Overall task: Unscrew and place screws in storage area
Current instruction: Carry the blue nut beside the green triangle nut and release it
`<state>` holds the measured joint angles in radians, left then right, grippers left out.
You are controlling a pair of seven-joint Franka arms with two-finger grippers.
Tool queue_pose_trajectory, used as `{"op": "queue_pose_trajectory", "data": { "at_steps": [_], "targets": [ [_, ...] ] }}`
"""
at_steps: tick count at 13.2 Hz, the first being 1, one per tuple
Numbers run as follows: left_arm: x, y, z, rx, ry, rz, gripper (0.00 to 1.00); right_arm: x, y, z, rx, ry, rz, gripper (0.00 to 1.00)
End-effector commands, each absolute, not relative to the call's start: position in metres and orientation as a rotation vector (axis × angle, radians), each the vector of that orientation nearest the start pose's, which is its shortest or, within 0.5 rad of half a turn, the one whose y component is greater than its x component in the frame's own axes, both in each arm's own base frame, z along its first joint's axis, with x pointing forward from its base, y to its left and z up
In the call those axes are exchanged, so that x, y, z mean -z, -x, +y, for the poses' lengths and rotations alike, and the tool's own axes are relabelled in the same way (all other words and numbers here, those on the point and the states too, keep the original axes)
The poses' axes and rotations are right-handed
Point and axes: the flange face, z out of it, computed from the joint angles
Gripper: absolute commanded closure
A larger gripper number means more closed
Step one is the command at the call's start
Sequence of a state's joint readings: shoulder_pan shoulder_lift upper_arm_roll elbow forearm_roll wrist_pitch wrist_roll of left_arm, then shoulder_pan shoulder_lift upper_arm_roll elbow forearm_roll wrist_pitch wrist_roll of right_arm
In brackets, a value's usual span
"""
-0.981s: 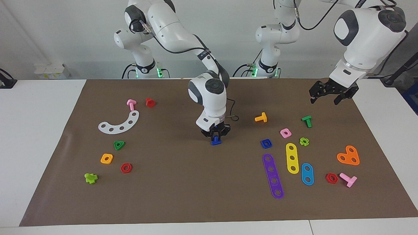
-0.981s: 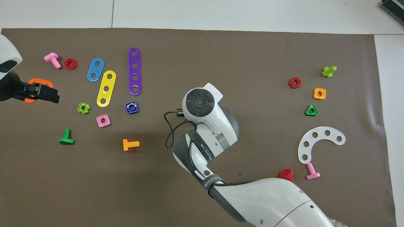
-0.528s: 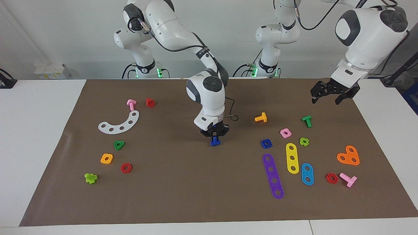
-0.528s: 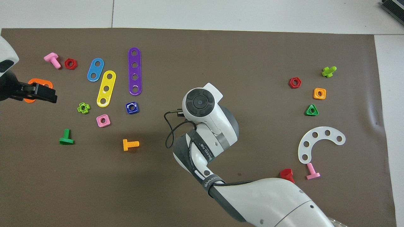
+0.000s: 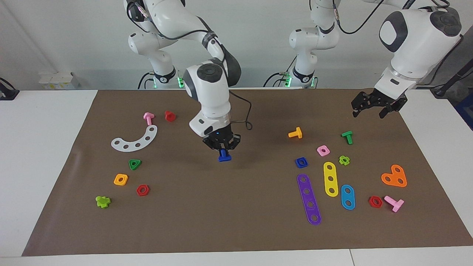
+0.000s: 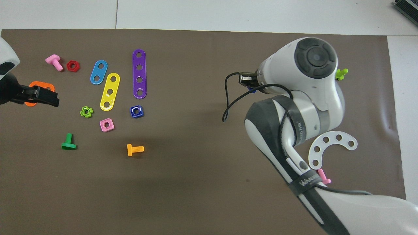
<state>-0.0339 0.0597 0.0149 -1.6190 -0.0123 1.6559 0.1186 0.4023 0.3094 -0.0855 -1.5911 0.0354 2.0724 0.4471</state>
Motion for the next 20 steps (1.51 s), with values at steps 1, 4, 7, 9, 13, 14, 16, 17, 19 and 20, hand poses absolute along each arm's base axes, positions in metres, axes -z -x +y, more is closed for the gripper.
{"op": "queue_pose_trajectory", "data": {
  "at_steps": [1,4,7,9,13,14,16,17,19,20],
  "targets": [
    [-0.576,-0.569,-0.011,-0.008,3.154,0.195,0.00,-0.455,-0.627,0.148,0.190,3.074,0.127,1.00],
    [-0.576,-0.569,-0.012,-0.008,3.155,0.198,0.00,-0.419,-0.614,0.086,0.182,3.087,0.060,1.00],
    [-0.576,-0.569,-0.011,-0.008,3.154,0.198,0.00,-0.365,-0.599,0.035,0.194,3.098,0.035,1.00],
    [-0.576,-0.569,-0.011,-0.008,3.154,0.198,0.00,-0.342,-0.591,0.029,0.192,3.101,0.056,1.00],
    [-0.576,-0.569,-0.012,-0.008,3.155,0.198,0.00,-0.317,-0.582,0.023,0.195,3.086,0.102,1.00],
    [-0.576,-0.569,-0.012,-0.008,3.155,0.198,0.00,-0.315,-0.582,0.022,0.191,3.087,0.105,1.00],
    [-0.576,-0.569,-0.011,-0.008,3.154,0.195,0.00,-0.313,-0.582,0.024,0.185,3.081,0.135,0.35],
    [-0.576,-0.569,-0.012,-0.008,3.155,0.198,0.00,-0.313,-0.583,0.026,0.183,3.071,0.155,0.00],
    [-0.576,-0.569,-0.012,-0.011,3.155,0.197,0.00,-0.322,-0.589,0.029,0.213,3.067,0.147,0.00],
    [-0.576,-0.569,-0.011,-0.008,3.154,0.195,0.00,-0.337,-0.595,0.032,0.238,3.061,0.139,0.00]
  ]
}}
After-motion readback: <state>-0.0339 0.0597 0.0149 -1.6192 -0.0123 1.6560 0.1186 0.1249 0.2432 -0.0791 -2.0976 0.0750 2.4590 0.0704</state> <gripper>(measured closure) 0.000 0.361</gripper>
